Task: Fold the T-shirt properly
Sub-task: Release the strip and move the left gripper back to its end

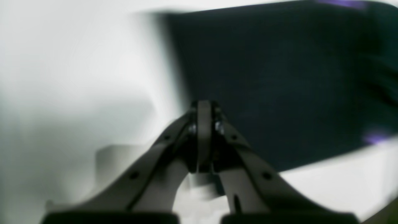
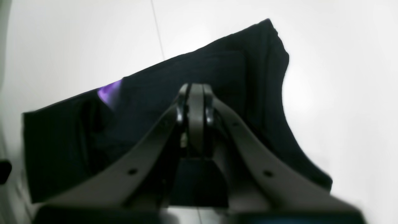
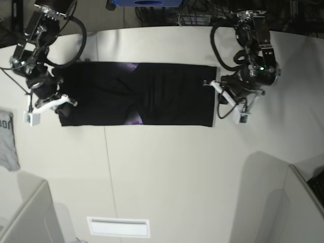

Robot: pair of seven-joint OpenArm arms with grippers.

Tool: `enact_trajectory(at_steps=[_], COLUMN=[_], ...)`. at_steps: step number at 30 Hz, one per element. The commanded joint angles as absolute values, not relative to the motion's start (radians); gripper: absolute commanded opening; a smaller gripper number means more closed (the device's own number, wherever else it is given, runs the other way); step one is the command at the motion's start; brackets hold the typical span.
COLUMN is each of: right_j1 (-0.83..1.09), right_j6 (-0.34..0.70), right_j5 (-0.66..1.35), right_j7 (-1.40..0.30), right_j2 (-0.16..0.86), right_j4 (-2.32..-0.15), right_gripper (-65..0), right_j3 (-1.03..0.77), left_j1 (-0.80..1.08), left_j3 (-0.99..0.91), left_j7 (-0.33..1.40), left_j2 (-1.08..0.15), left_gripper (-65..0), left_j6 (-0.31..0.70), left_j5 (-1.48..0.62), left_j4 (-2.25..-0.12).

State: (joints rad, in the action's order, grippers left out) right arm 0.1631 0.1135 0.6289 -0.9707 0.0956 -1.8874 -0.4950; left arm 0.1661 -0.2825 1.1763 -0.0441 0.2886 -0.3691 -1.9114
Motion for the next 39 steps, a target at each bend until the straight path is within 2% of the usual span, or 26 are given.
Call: enact_trajectory(at_steps=[1, 3, 4, 5, 7, 10, 15, 20, 24, 28, 32, 36, 39], right_j1=[0.125, 0.079, 0.059, 0.036, -0.010, -0.054, -0.059, -0.039, -0.012, 0.005, 0.024, 0.039, 0.053], right_j6=[0.122, 0.137, 0.166, 0.206, 0.266, 0.255, 0.255, 0.260, 0.268, 0.335, 0.344, 0.348, 0.349], right_j5=[0.641, 0.648, 0.674, 0.714, 0.779, 0.788, 0.788, 0.788, 0.791, 0.791, 0.791, 0.792, 0.794], right_j7=[-0.981, -1.052, -1.079, -1.109, -1.161, -1.199, -1.185, -1.175, -1.167, -1.171, -1.175, -1.207, -1.204], right_j2=[0.110, 0.108, 0.108, 0.114, 0.120, 0.162, 0.217, 0.254, 0.260, 0.249, 0.232, 0.228, 0.200], right_j4=[-1.900, -1.885, -1.856, -1.811, -1.695, -1.547, -1.392, -1.339, -1.325, -1.322, -1.326, -1.369, -1.403], right_gripper=[-44.1, -23.4, -16.7, -13.5, -14.0, -15.9, -16.2, -16.2, -16.2, -16.2, -16.2, -16.2, -16.2], right_j3=[-0.526, -0.565, -0.591, -0.633, -0.710, -0.763, -0.762, -0.759, -0.694, -0.668, -0.668, -0.619, -0.598], left_j1=[0.170, 0.183, 0.194, 0.197, 0.200, 0.205, 0.220, 0.283, 0.308, 0.302, 0.298, 0.274, 0.268], left_j3=[-0.335, -0.458, -0.522, -0.584, -0.690, -0.776, -0.786, -0.704, -0.622, -0.613, -0.613, -0.535, -0.464], left_j7=[1.156, 1.153, 1.153, 1.153, 1.153, 1.153, 1.115, 0.898, 0.819, 0.789, 0.786, 0.788, 0.786], left_j2=[-0.062, -0.094, -0.104, -0.110, -0.111, -0.120, -0.156, -0.170, -0.188, -0.179, -0.168, -0.166, -0.163], left_gripper=[-65.0, -65.0, -65.0, -65.0, -65.0, -65.0, -65.0, -65.0, -65.0, -65.0, -65.0, -65.0, -65.0], left_j6=[0.294, 0.314, 0.343, 0.380, 0.449, 0.519, 0.536, 0.533, 0.533, 0.532, 0.532, 0.527, 0.458], left_j5=[-0.398, -0.398, -0.398, -0.398, -0.395, -0.389, -0.389, -0.389, -0.389, -0.389, -0.389, -0.389, -0.392], left_j4=[-1.929, -1.928, -1.928, -1.928, -1.926, -1.926, -1.890, -1.773, -1.675, -1.623, -1.629, -1.626, -1.629])
